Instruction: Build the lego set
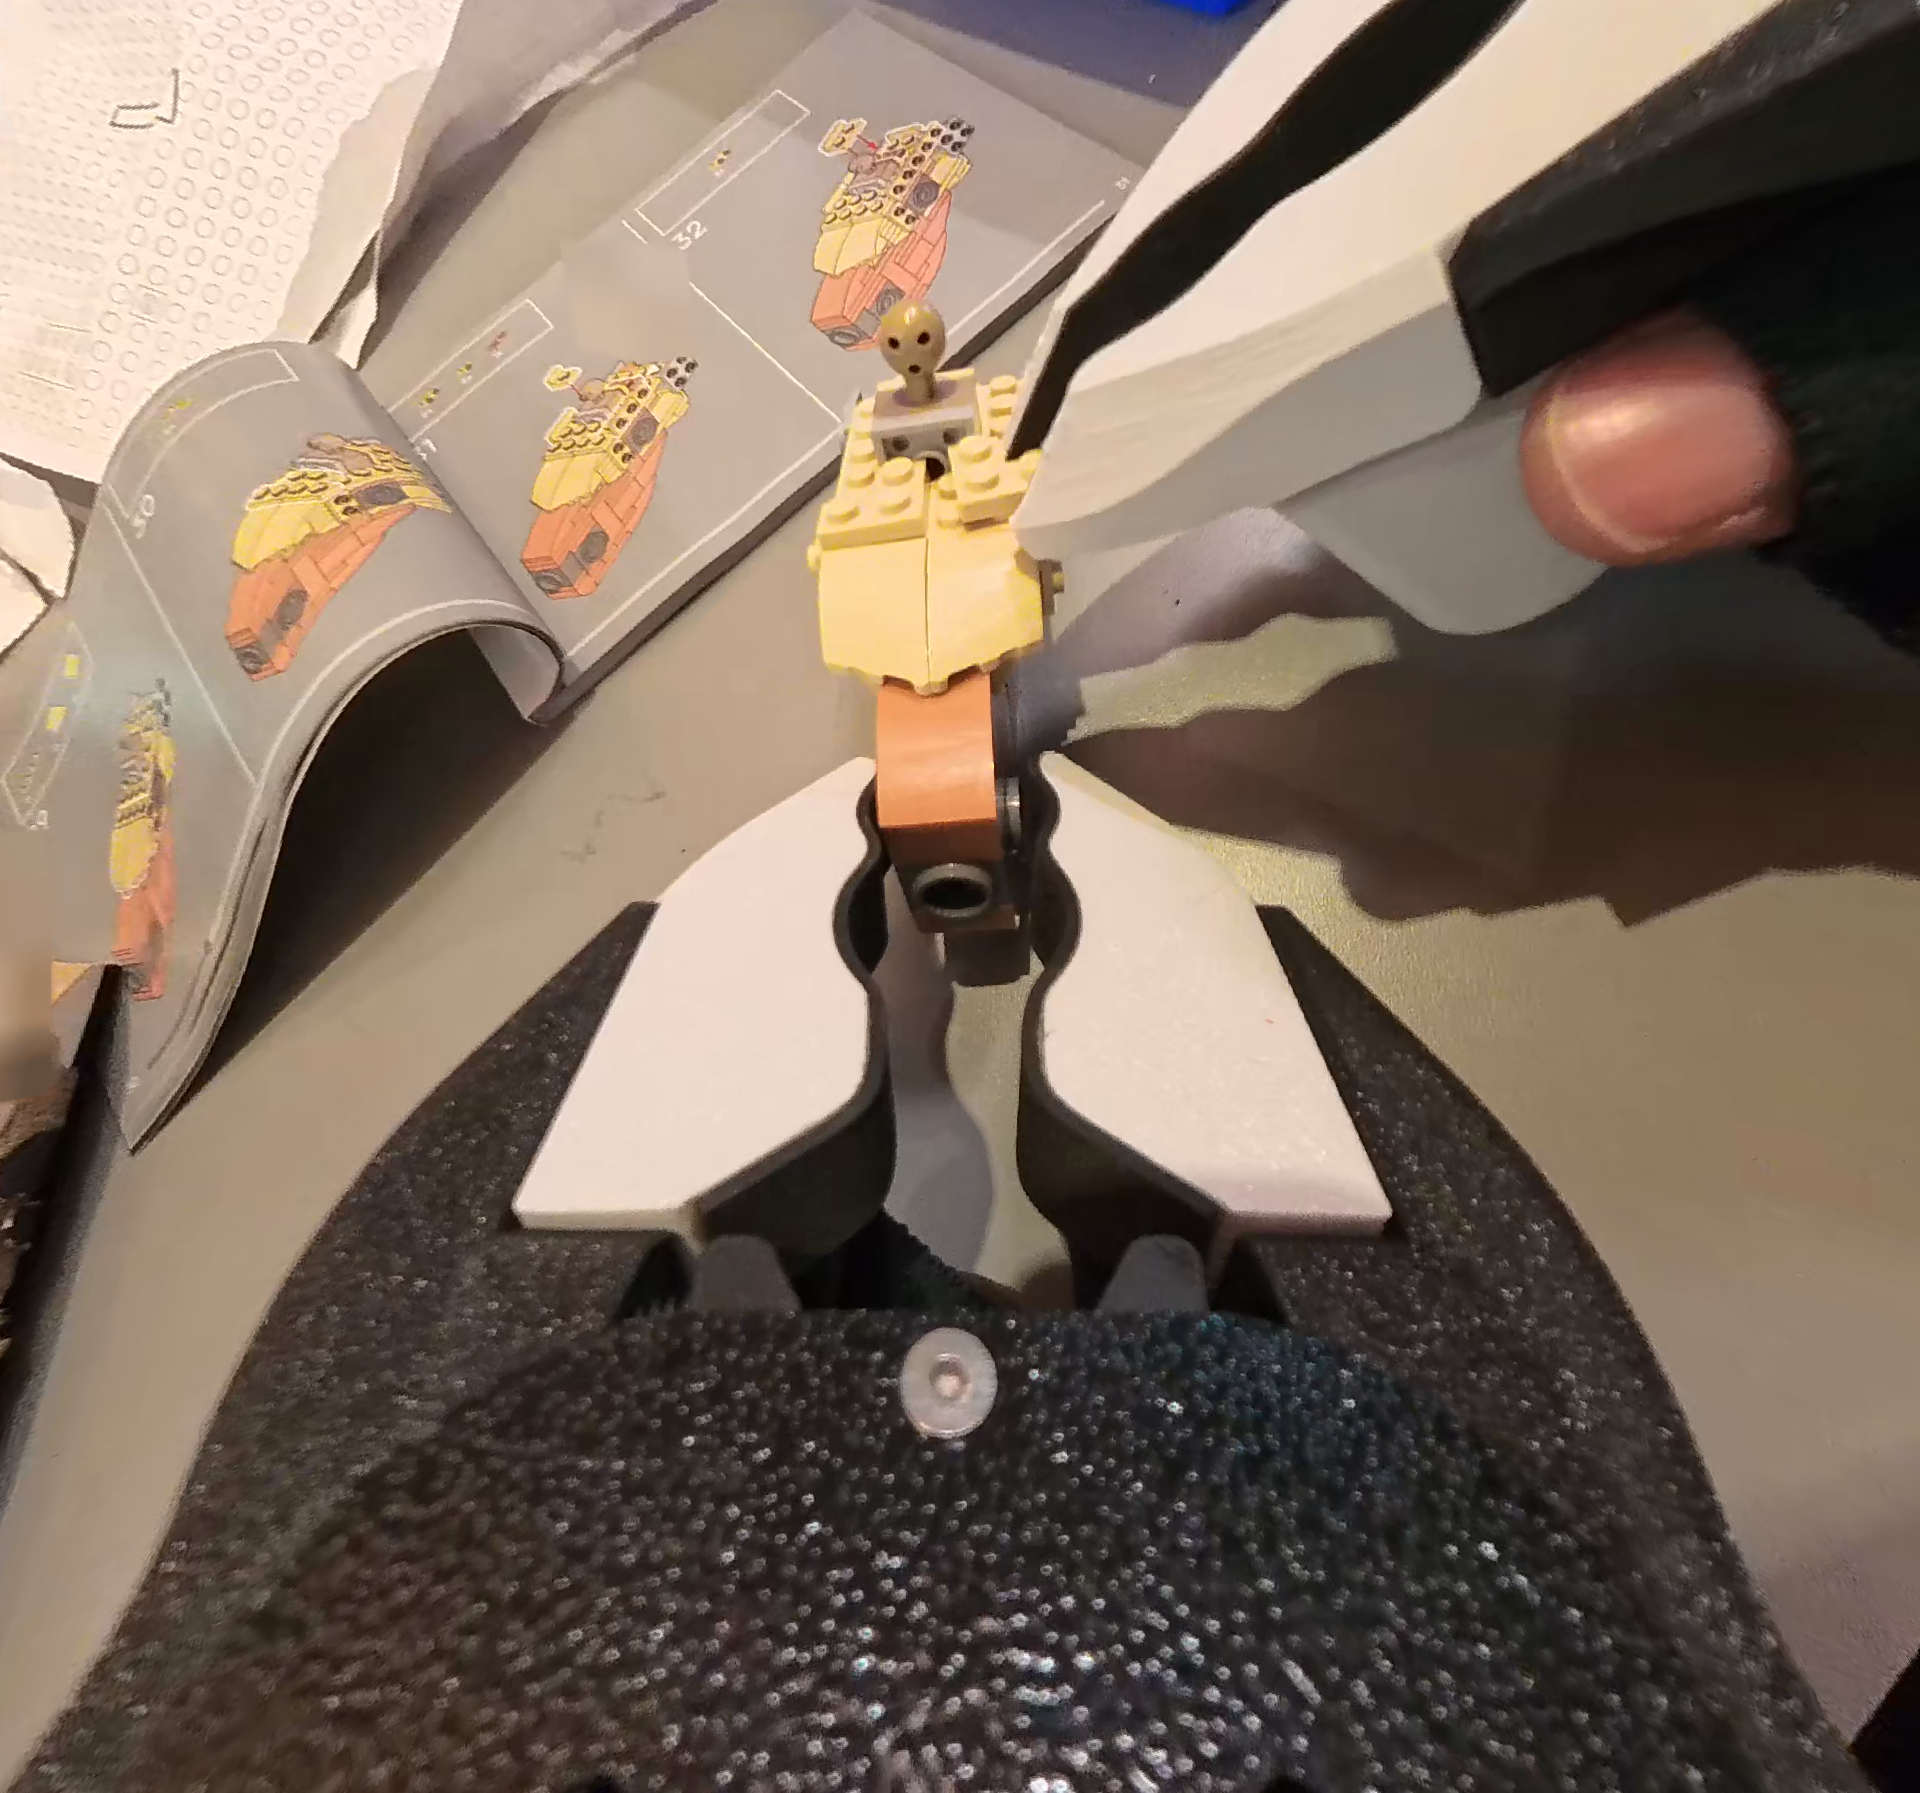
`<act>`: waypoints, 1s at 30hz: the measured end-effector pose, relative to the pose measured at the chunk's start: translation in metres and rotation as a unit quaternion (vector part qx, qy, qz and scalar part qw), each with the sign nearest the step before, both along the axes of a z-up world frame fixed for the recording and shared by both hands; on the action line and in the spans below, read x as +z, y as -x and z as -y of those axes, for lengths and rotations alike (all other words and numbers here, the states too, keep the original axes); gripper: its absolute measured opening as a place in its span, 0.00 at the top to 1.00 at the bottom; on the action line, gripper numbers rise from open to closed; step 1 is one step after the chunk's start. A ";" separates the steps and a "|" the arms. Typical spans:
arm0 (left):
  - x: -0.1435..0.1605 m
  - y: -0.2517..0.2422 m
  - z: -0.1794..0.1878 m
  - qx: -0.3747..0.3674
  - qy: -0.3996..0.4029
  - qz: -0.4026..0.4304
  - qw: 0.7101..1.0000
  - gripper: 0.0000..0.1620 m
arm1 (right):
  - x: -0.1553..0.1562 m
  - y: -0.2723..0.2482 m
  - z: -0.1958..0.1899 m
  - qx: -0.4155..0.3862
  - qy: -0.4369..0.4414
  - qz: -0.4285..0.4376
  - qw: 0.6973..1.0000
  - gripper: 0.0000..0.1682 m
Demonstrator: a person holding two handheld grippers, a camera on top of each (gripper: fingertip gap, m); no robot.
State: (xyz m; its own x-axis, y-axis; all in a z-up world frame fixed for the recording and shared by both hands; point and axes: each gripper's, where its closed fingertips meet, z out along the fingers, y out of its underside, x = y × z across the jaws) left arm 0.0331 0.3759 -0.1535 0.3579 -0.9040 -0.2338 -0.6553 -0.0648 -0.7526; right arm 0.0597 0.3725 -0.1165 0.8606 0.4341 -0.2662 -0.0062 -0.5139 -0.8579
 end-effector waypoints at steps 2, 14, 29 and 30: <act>0.000 0.000 0.000 0.000 -0.001 0.001 1.000 0.86 | 0.000 0.000 0.000 -0.002 -0.003 0.005 1.000 0.93; -0.001 0.000 0.001 -0.002 -0.003 -0.003 1.000 0.86 | 0.002 0.001 -0.002 -0.007 -0.017 0.014 1.000 0.92; -0.002 -0.003 0.005 -0.039 0.093 0.026 0.995 0.86 | 0.004 -0.017 0.008 0.128 -0.242 0.345 0.898 0.82; -0.002 -0.003 0.005 -0.043 0.104 0.029 0.993 0.86 | 0.002 -0.019 0.007 0.137 -0.257 0.382 0.877 0.81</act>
State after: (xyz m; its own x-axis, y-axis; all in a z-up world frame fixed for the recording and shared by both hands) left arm 0.0363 0.3705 -0.1551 0.2840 -0.9586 -0.0208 -0.6214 -0.1675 -0.7654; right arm 0.0783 0.3651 -0.1144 0.5471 0.5463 0.6342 0.7346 0.0498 -0.6767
